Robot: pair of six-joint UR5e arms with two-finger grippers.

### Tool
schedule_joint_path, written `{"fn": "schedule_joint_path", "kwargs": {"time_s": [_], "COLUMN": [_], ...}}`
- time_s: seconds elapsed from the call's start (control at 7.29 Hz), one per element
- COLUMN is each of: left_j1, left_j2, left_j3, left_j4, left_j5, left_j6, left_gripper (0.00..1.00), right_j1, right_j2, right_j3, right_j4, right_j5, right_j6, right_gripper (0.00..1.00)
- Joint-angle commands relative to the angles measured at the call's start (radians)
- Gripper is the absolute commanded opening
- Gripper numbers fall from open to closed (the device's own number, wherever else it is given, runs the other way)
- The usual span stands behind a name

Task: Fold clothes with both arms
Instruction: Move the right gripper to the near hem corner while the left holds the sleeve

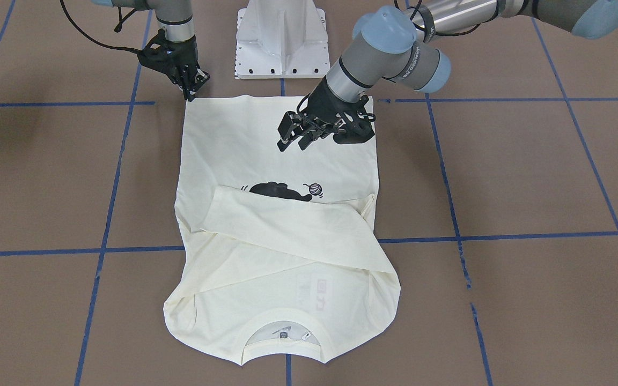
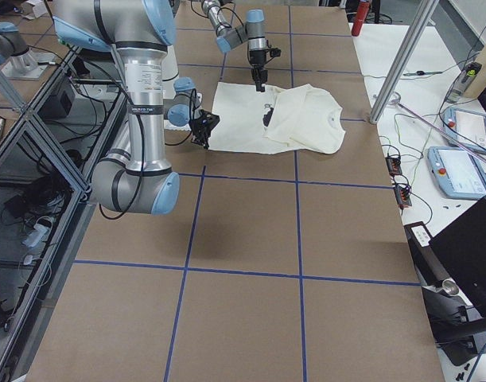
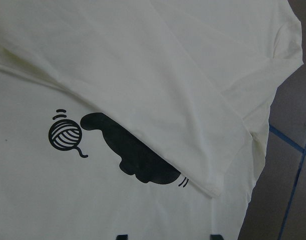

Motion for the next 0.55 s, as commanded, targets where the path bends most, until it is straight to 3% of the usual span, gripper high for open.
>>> {"fn": "schedule_joint_path", "kwargs": {"time_s": [0.0,0.14,0.27,0.41], "left_j1": [0.027,0.122,0.205,0.272], "left_j2": [0.001,0.013,0.049,0.197], "left_j3": [-0.011,-0.046,-0.159,-0.327], "left_j4": [0.03,0.136,0.32,0.406], "left_j5": [0.057,0.165,0.277,0.318], "left_j6": [-0.037,-0.059,-0.06,-0.06], "left_gripper": [0.65,0.65,0.65,0.64], "right_j1": [0.0,0.002,0.005,0.003], "right_j2": [0.004,0.002,0.001,0.011], "right_j3": [0.011,0.057,0.112,0.114], "right_j4": [-0.011,-0.011,-0.01,-0.008], "right_j5": [0.017,0.02,0.034,0.034], "right_j6": [-0.001,-0.001,0.001,0.001], "right_gripper": [0.0,0.0,0.0,0.0]}}
